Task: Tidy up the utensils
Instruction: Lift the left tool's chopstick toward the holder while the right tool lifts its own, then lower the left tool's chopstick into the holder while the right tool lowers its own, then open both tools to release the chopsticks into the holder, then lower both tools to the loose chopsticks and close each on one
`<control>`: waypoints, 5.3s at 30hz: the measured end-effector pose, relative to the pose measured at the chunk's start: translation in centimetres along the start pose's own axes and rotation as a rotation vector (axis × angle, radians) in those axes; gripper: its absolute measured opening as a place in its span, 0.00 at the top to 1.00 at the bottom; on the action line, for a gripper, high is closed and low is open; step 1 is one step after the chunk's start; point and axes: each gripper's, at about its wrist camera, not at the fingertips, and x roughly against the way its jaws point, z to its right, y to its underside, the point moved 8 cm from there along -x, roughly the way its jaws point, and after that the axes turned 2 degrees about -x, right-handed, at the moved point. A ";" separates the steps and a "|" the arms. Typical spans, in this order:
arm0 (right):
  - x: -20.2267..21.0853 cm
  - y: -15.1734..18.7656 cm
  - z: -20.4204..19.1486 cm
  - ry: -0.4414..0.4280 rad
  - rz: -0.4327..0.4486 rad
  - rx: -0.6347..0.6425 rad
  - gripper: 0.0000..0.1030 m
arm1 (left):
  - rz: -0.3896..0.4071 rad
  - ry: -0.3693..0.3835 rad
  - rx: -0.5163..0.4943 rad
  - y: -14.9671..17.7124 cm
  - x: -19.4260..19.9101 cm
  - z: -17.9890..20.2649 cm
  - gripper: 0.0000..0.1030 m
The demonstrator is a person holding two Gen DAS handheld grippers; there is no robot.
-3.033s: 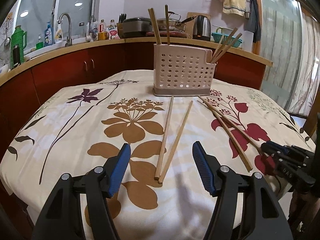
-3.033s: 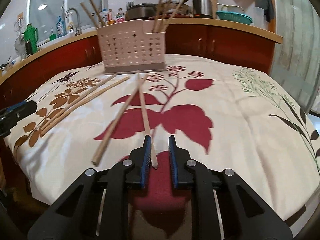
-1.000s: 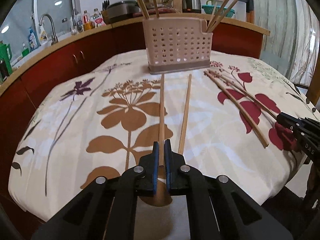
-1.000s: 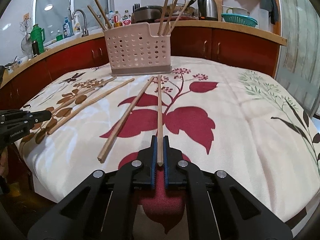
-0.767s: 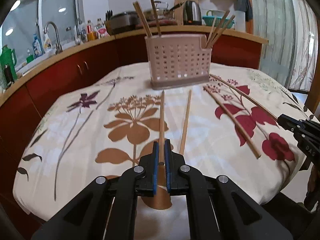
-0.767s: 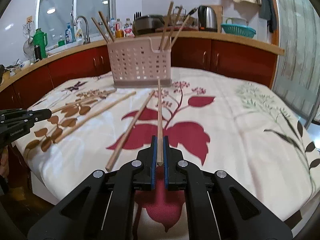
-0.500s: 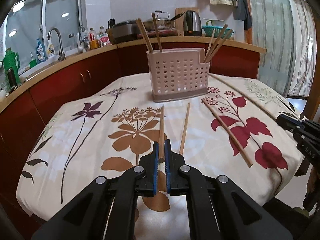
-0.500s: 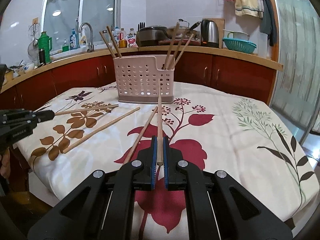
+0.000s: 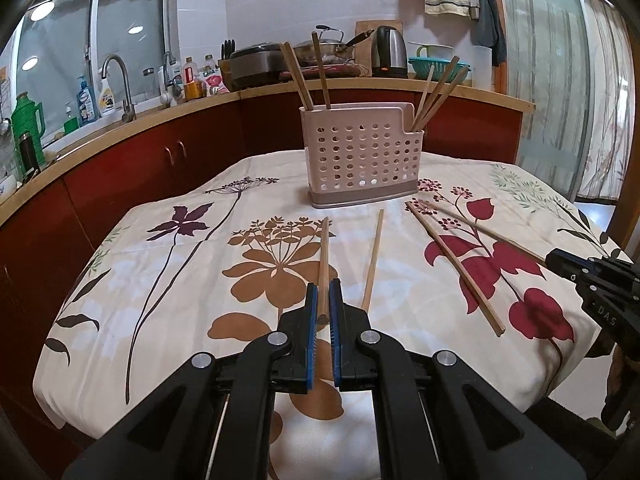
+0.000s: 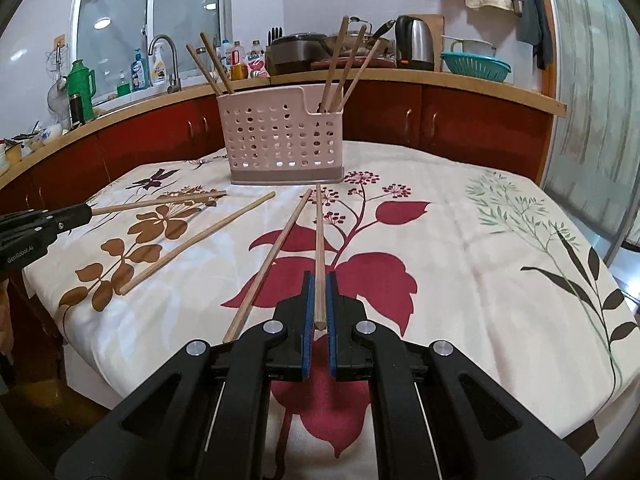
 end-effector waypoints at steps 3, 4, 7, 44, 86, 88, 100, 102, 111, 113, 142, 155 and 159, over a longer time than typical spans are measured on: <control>0.3 -0.3 0.0 0.002 0.014 0.000 0.94 | 0.002 0.000 0.000 -0.1 0.0 0.0 0.94; 0.4 -0.5 0.0 0.002 0.019 0.001 0.94 | 0.005 -0.001 0.001 -0.2 0.1 0.0 0.94; 0.8 -1.0 -0.1 0.001 0.040 0.003 0.94 | 0.013 -0.002 0.003 -0.4 0.2 -0.1 0.94; -1.1 -16.5 -0.8 -0.053 0.308 0.021 0.94 | 0.127 -0.032 0.043 -8.6 0.3 -3.4 0.94; 2.0 -23.7 -0.9 -0.129 0.445 0.005 0.94 | 0.311 0.038 0.007 -17.8 4.0 -1.3 0.94; 2.4 -24.0 -0.8 -0.134 0.453 0.002 0.94 | 0.325 0.044 0.003 -18.5 4.3 -1.1 0.94; 4.5 -27.5 0.1 -0.160 0.539 -0.023 0.94 | 0.465 0.070 -0.033 -23.7 5.7 0.2 0.94; 4.4 -28.3 0.4 -0.156 0.556 -0.024 0.94 | 0.490 0.069 -0.036 -24.6 5.8 0.3 0.94; 2.3 -31.5 0.7 -0.154 0.604 -0.022 0.94 | 0.538 0.030 -0.047 -27.1 3.3 -0.2 0.94; 1.2 -31.8 0.7 -0.152 0.600 -0.018 0.94 | 0.533 0.019 -0.044 -27.1 2.4 -0.4 0.94; -3.6 -23.9 0.4 -0.114 0.397 -0.029 0.72 | 0.371 0.054 0.010 -19.9 -2.0 -0.1 0.46; 0.1 -8.1 -1.6 -0.056 0.241 -0.026 0.72 | 0.213 -0.004 0.060 -8.4 0.3 -0.3 0.40; -0.7 -3.9 -2.5 -0.083 0.159 -0.041 0.72 | 0.149 -0.016 0.067 -4.4 0.1 -0.4 0.40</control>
